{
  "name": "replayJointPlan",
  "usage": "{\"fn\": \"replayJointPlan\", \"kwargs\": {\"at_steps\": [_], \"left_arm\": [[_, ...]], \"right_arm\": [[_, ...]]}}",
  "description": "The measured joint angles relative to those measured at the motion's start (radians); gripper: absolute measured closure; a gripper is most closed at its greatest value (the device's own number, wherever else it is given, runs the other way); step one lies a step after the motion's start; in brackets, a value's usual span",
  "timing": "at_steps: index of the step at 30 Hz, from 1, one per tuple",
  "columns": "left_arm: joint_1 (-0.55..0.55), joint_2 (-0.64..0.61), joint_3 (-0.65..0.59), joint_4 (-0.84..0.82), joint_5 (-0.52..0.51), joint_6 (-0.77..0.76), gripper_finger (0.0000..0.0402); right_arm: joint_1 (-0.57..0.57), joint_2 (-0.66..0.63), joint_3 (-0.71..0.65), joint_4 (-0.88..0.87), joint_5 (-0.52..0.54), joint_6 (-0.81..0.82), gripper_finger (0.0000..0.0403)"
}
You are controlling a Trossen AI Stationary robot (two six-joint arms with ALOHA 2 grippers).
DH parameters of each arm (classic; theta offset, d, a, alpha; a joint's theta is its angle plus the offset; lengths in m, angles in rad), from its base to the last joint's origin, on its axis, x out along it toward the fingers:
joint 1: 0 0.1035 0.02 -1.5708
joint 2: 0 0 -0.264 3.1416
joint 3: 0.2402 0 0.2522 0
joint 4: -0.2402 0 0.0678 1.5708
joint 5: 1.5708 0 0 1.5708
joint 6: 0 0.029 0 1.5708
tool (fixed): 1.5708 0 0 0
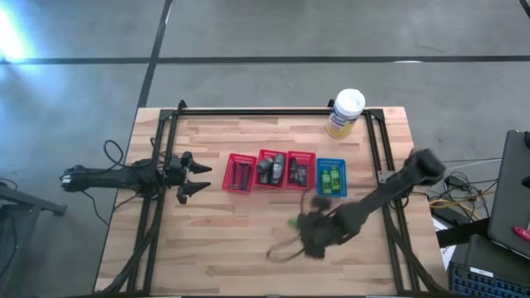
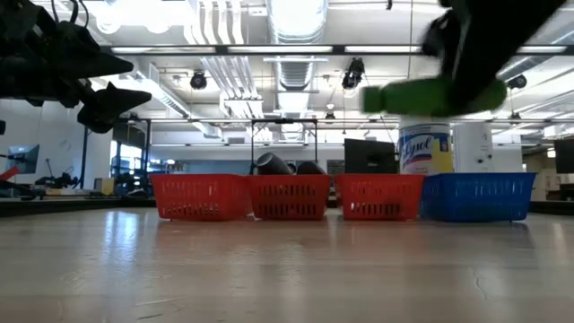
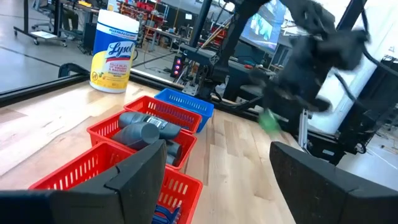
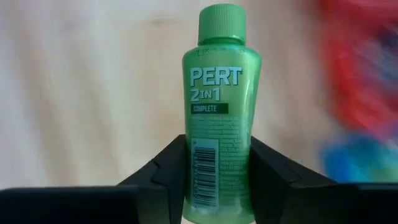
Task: Pick & Place Travel size toiletries
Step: Put the shampoo into the blue bin, then return to home position
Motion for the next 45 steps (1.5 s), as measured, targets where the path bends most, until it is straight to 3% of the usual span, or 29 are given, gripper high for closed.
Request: {"fn": "replayJointPlan", "kwargs": {"at_steps": [3,6,9,11,17,23,37,41,45], "left_arm": [[0.0,0.0,0.0,0.0,0.0,0.0,0.011],[0.0,0.0,0.0,0.0,0.0,0.0,0.011],[0.0,0.0,0.0,0.0,0.0,0.0,0.011],[0.0,0.0,0.0,0.0,0.0,0.0,0.011],[0.0,0.0,0.0,0.0,0.0,0.0,0.011],[0.0,0.0,0.0,0.0,0.0,0.0,0.011],[0.0,0.0,0.0,0.0,0.0,0.0,0.011],[0.0,0.0,0.0,0.0,0.0,0.0,0.011],[0.0,0.0,0.0,0.0,0.0,0.0,0.011]], "right_arm": [[-0.005,-0.145,-0.01,-0.282,0.111,0.446,0.0271],[-0.009,-0.279,-0.06,-0.498,0.155,0.928,0.0263],[-0.03,-0.395,-0.164,-0.485,0.222,1.22,0.0264],[-0.078,-0.454,-0.246,-0.423,0.225,1.277,0.0266],[-0.25,-0.539,-0.451,-0.205,0.201,1.22,0.0259],[-0.402,-0.55,-0.574,0.009,0.029,1.022,0.024],[-0.424,-0.498,-0.574,0.032,0.04,1.052,0.0148],[-0.397,-0.501,-0.494,0.062,0.091,0.883,0.0117],[-0.386,-0.495,-0.415,0.235,0.108,0.55,0.0094]]}}
